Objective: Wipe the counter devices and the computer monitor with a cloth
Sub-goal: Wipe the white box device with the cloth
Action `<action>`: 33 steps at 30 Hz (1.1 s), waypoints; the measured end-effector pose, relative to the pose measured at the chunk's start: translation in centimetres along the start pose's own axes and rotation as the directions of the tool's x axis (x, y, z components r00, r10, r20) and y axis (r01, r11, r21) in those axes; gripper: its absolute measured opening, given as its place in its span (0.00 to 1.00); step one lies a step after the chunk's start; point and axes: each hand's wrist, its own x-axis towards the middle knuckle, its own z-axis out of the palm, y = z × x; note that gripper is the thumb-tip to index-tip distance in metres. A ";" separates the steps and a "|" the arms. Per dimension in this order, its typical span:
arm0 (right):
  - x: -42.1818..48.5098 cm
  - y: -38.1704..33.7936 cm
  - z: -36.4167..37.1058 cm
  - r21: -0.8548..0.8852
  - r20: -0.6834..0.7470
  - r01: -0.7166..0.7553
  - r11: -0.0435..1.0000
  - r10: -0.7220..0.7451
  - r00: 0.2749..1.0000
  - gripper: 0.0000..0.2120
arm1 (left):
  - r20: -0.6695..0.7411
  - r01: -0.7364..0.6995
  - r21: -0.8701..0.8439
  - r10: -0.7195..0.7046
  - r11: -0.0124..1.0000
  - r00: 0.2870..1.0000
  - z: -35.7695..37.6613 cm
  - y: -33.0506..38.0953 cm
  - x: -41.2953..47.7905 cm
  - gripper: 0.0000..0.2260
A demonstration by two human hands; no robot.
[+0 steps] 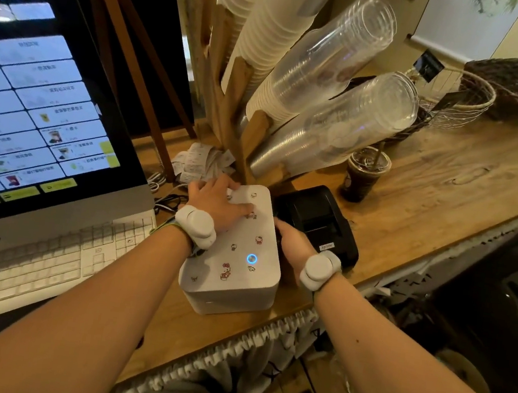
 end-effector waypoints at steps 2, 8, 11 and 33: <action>-0.3 -1.1 0.1 0.066 0.043 0.076 0.995 -0.079 0.996 0.20 | 0.000 -0.002 0.005 0.002 1.000 1.000 0.0 0.1 0.0 0.26; -1.3 0.4 -0.3 0.120 0.012 0.148 0.982 -0.151 0.988 0.13 | 0.009 0.000 0.015 0.000 1.000 1.000 -0.2 0.0 -0.1 0.26; -1.7 0.1 -0.3 0.042 -0.002 0.145 0.989 -0.145 0.989 0.23 | 0.027 0.007 0.009 -0.008 1.000 1.000 -0.6 0.6 -0.5 0.26; -3.0 4.0 0.5 0.314 0.120 0.102 0.944 -0.146 0.982 0.28 | 0.004 -0.014 0.023 0.014 1.000 1.000 -1.1 1.7 -1.8 0.25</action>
